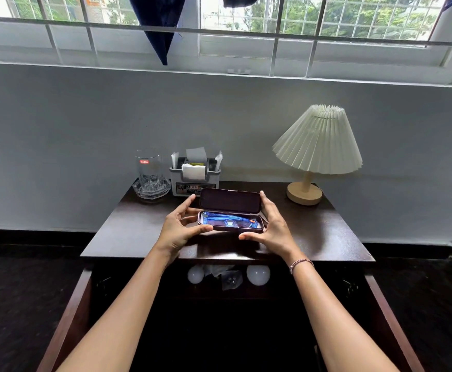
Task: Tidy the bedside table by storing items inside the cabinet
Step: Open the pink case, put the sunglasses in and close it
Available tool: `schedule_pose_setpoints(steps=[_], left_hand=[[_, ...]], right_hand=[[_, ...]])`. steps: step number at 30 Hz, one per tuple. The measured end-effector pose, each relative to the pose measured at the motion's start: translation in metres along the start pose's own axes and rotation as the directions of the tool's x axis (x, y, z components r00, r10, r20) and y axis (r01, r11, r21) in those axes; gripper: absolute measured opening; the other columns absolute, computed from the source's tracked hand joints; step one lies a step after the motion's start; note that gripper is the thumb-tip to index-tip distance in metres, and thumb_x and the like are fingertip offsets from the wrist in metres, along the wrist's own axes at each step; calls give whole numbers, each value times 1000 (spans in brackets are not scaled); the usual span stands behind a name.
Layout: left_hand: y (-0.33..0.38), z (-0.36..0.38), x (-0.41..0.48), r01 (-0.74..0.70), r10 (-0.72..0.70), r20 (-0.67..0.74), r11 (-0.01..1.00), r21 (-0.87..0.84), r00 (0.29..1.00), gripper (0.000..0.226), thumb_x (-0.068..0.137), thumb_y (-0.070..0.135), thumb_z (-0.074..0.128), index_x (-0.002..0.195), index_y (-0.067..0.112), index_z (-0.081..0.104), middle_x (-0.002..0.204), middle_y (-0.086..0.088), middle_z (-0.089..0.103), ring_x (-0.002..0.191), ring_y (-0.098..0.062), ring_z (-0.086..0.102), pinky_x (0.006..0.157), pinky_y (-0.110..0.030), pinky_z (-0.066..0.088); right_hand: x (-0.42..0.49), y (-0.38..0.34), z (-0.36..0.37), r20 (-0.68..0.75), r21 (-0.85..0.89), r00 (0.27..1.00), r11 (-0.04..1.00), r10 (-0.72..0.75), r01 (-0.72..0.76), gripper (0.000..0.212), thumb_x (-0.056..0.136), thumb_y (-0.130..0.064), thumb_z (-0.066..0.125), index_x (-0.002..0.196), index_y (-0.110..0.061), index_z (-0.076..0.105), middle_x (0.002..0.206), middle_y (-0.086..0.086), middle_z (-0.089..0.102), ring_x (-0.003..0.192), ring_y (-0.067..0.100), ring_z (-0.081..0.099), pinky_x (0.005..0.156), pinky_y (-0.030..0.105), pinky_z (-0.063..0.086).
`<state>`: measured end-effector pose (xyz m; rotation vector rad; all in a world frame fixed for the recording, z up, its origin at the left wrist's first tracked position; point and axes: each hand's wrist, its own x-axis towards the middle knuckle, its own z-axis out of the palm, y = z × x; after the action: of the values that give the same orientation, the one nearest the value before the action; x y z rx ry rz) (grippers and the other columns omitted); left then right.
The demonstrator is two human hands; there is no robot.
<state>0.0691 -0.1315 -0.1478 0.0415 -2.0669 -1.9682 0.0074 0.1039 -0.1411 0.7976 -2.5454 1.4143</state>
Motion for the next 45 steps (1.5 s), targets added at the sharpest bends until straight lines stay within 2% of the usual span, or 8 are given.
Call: schedule_pose_setpoints(steps=[5,11,16,19,24,39,43,45], left_hand=[[1,0,-1,3,-3,-3,1000,-9,1000,96,55,5,85,140,17,42,104,-4,66,110,-28,60,101,-42,46],[3,1,-2,13,-13,16,1000,-6,1000,90,56,3,85,136,14,47,101,1,67,100,-17,64,85,-23,54],[2,1,-2,15,-14,8,999,-34,1000,84,57,-2,83,133,11,51,95,3,70,87,-6,68,73,-15,53],[1,1,-1,8,-8,-2,999,-36,1000,81,56,-1,84,130,15,54,93,6,72,83,-3,68,72,-14,52],[1,2,-1,2,-3,-16,998,-58,1000,79,54,3,85,126,17,58,100,-5,71,82,-4,69,72,-14,53],[3,5,-4,11,-13,-26,996,-85,1000,44,60,-4,81,94,20,67,88,-5,69,71,-6,68,62,-19,55],[4,6,-5,-6,4,-26,995,-96,1000,42,57,1,82,91,22,69,84,-4,71,72,-7,69,62,-20,56],[4,6,-5,-15,12,-32,996,-93,999,41,57,2,82,90,23,70,82,-1,71,72,-7,69,62,-18,55]], right_hand=[[2,6,-5,55,155,996,985,74,-81,117,56,-12,88,148,-10,16,152,3,27,136,6,29,115,25,23],[4,7,-5,18,78,999,996,50,-51,113,55,-23,89,147,-16,24,150,-4,31,135,1,26,108,10,16],[3,7,-5,-26,130,998,990,49,-45,111,52,-26,90,145,-20,31,147,-2,38,135,6,33,116,31,26],[1,6,-5,-30,203,998,978,49,-42,107,48,-29,91,140,-24,37,140,1,47,129,11,44,108,40,40],[-2,1,-6,-51,295,998,955,35,-18,98,41,-40,89,126,-38,41,123,-11,51,106,18,64,86,33,56],[0,6,-3,-79,288,996,958,33,-9,72,54,-19,89,107,-35,44,101,-1,55,96,15,62,80,32,57],[1,7,-2,-102,253,995,967,-7,33,54,56,-22,89,94,-38,53,97,-12,59,96,10,60,78,11,49],[1,8,-2,-98,254,995,966,-19,43,53,57,-22,88,95,-40,56,97,-12,59,97,10,60,77,10,48]])
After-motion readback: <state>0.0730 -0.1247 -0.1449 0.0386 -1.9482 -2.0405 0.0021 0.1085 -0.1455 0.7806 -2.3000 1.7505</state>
